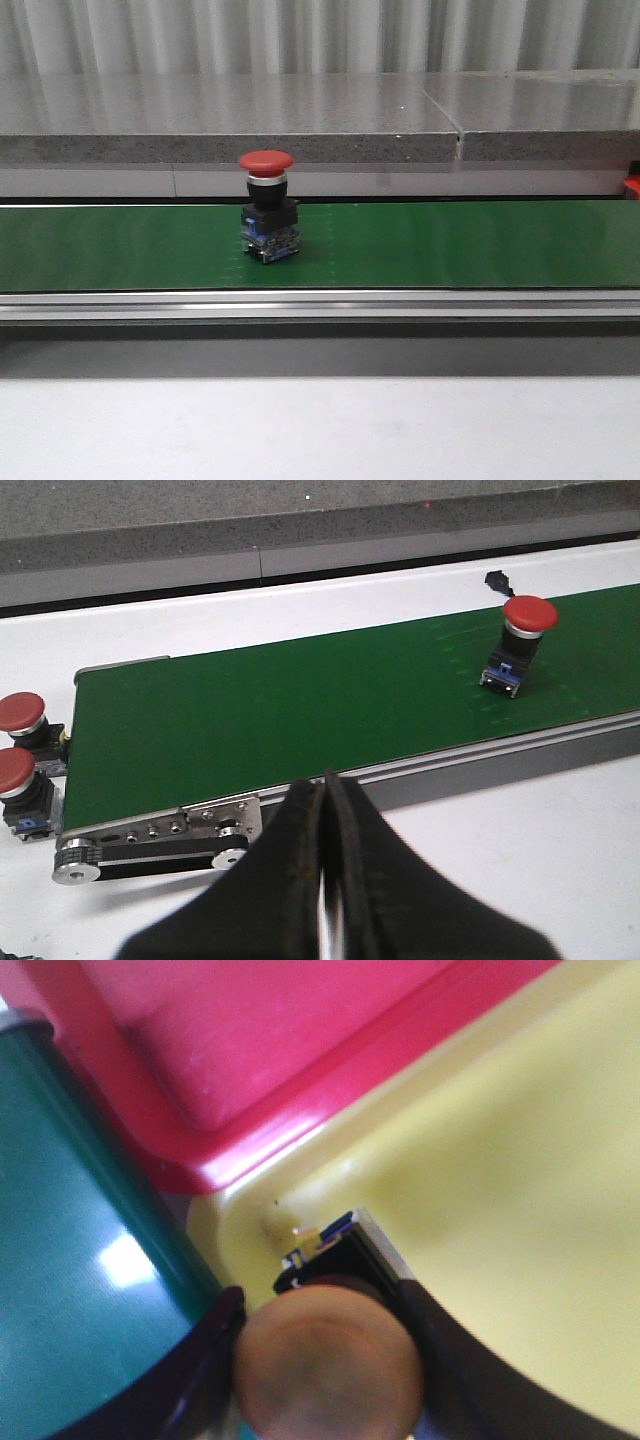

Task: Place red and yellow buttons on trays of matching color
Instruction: 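Carry the yellow button into the yellow tray and open the right gripper, then grasp the red button from the belt with the right gripper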

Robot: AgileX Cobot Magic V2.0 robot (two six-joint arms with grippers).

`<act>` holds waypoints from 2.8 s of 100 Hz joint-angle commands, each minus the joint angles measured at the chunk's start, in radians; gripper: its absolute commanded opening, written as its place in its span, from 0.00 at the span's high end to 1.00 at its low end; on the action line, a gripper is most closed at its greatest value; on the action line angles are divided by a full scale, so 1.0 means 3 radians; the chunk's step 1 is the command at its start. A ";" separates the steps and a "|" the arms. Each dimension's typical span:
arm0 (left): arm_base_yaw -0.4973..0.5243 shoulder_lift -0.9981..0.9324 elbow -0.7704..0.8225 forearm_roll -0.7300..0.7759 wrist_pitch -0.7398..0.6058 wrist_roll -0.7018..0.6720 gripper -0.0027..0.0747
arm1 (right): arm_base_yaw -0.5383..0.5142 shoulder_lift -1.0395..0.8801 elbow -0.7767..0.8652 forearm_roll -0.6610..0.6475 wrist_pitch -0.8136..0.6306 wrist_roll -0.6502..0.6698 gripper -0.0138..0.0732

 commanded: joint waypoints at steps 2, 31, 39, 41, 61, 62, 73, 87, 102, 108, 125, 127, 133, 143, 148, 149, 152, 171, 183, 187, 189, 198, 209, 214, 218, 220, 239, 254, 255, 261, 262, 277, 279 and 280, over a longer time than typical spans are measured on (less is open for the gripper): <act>-0.0027 0.0033 -0.0094 -0.0066 -0.0209 -0.0032 0.99 | -0.0016 -0.0061 -0.0068 0.0089 -0.0237 0.0007 0.51; -0.0027 0.0033 -0.0094 -0.0066 -0.0209 -0.0032 0.99 | -0.0016 0.0199 -0.0065 0.0201 -0.0255 0.0007 0.51; -0.0027 0.0033 -0.0094 -0.0066 -0.0209 -0.0032 0.99 | -0.0016 0.0199 -0.0065 0.0201 -0.0258 0.0007 0.51; -0.0027 0.0033 -0.0094 -0.0066 -0.0209 -0.0032 0.99 | -0.0016 0.0199 -0.0065 0.0201 -0.0254 0.0007 0.51; -0.0027 0.0033 -0.0094 -0.0066 -0.0209 -0.0032 0.99 | -0.0016 0.0199 -0.0065 0.0201 -0.0221 0.0007 0.40; -0.0027 0.0033 -0.0094 -0.0066 -0.0209 -0.0032 0.99 | -0.0016 0.0199 -0.0065 0.0201 -0.0221 0.0007 0.39; -0.0027 0.0033 -0.0094 -0.0066 -0.0209 -0.0032 0.99 | -0.0016 0.0199 -0.0065 0.0201 -0.0217 0.0007 0.29; -0.0027 0.0033 -0.0094 -0.0066 -0.0209 -0.0032 0.99 | -0.0016 0.0199 -0.0065 0.0201 -0.0230 0.0007 0.26; -0.0027 0.0033 -0.0094 -0.0066 -0.0209 -0.0032 0.99 | -0.0016 0.0117 -0.0065 0.0134 -0.0281 0.0007 0.26; -0.0027 0.0033 -0.0094 -0.0066 -0.0209 -0.0032 0.99 | -0.0016 0.0040 -0.0065 0.0126 -0.0303 0.0007 0.26; -0.0027 0.0033 -0.0094 -0.0066 -0.0209 -0.0032 0.99 | -0.0016 -0.0244 -0.0065 0.0111 -0.0314 0.0004 0.26; -0.0027 0.0033 -0.0094 -0.0066 -0.0209 -0.0032 0.99 | -0.0013 -0.0279 -0.0065 0.0111 -0.0309 0.0004 0.26; -0.0027 0.0033 -0.0094 -0.0066 -0.0209 -0.0032 0.99 | -0.0005 -0.0380 -0.0065 0.0111 -0.0286 0.0004 0.26; -0.0027 0.0033 -0.0094 -0.0066 -0.0209 -0.0032 0.99 | 0.0040 -0.0536 -0.0065 0.0111 -0.0250 -0.0011 0.25; -0.0027 0.0033 -0.0094 -0.0066 -0.0209 -0.0032 0.99 | 0.0090 -0.0606 -0.0065 0.0115 -0.0226 -0.0028 0.25; -0.0027 0.0033 -0.0094 -0.0066 -0.0209 -0.0032 0.99 | 0.0108 -0.0621 -0.0065 0.0115 -0.0218 -0.0028 0.25; -0.0027 0.0033 -0.0094 -0.0066 -0.0209 -0.0032 0.99 | 0.0150 -0.0657 -0.0065 0.0115 -0.0204 -0.0032 0.25; -0.0027 0.0033 -0.0094 -0.0066 -0.0209 -0.0032 0.99 | 0.0564 -0.0790 -0.0065 0.0115 -0.0105 -0.0218 0.15; -0.0027 0.0033 -0.0094 -0.0066 -0.0209 -0.0032 0.99 | 0.0900 -0.0800 -0.0065 0.0115 0.0011 -0.0218 0.10; -0.0027 0.0033 -0.0094 -0.0066 -0.0209 -0.0032 0.99 | 0.1029 -0.0800 -0.0065 0.0115 0.0033 -0.0218 0.10; -0.0027 0.0033 -0.0094 -0.0066 -0.0209 -0.0032 0.99 | 0.1094 -0.0803 -0.0065 0.0115 0.0042 -0.0218 0.10; -0.0027 0.0033 -0.0094 -0.0066 -0.0209 -0.0032 0.99 | 0.1368 -0.0803 -0.0065 0.0115 0.0095 -0.0303 0.10; -0.0027 0.0033 -0.0094 -0.0066 -0.0209 -0.0032 0.99 | 0.1653 -0.0792 -0.0065 0.0115 0.0183 -0.0461 0.10; -0.0027 0.0033 -0.0094 -0.0066 -0.0209 -0.0032 0.99 | 0.1777 -0.0792 -0.0065 0.0121 0.0226 -0.0571 0.10; -0.0027 0.0033 -0.0094 -0.0066 -0.0209 -0.0032 0.99 | 0.1848 -0.0792 -0.0065 0.0132 0.0262 -0.0659 0.10; -0.0027 0.0033 -0.0094 -0.0066 -0.0209 -0.0032 0.99 | 0.1888 -0.0792 -0.0065 0.0141 0.0278 -0.0704 0.10; -0.0027 0.0033 -0.0094 -0.0066 -0.0209 -0.0032 0.99 | 0.2182 -0.0792 -0.0065 0.0263 0.0299 -0.0983 0.10; -0.0027 0.0033 -0.0094 -0.0066 -0.0209 -0.0032 0.99 | 0.2406 -0.0781 -0.0144 0.0297 0.0368 -0.1284 0.10; -0.0027 0.0033 -0.0094 -0.0066 -0.0209 -0.0032 0.99 | 0.2417 -0.0781 -0.0151 0.0297 0.0371 -0.1296 0.10; -0.0027 0.0033 -0.0094 -0.0066 -0.0209 -0.0032 0.99 | 0.2505 -0.0773 -0.0196 0.0297 0.0378 -0.1390 0.10; -0.0027 0.0033 -0.0094 -0.0066 -0.0209 -0.0032 0.99 | 0.2514 -0.0768 -0.0200 0.0297 0.0378 -0.1399 0.10; -0.0027 0.0033 -0.0094 -0.0066 -0.0209 -0.0032 0.99 | 0.2621 -0.0618 -0.0336 0.0325 0.0440 -0.1466 0.10; -0.0027 0.0033 -0.0094 -0.0066 -0.0209 -0.0032 0.99 | 0.2622 -0.0588 -0.0351 0.0347 0.0454 -0.1466 0.10; -0.0027 0.0033 -0.0094 -0.0066 -0.0209 -0.0032 0.99 | 0.2622 -0.0568 -0.0366 0.0358 0.0465 -0.1466 0.10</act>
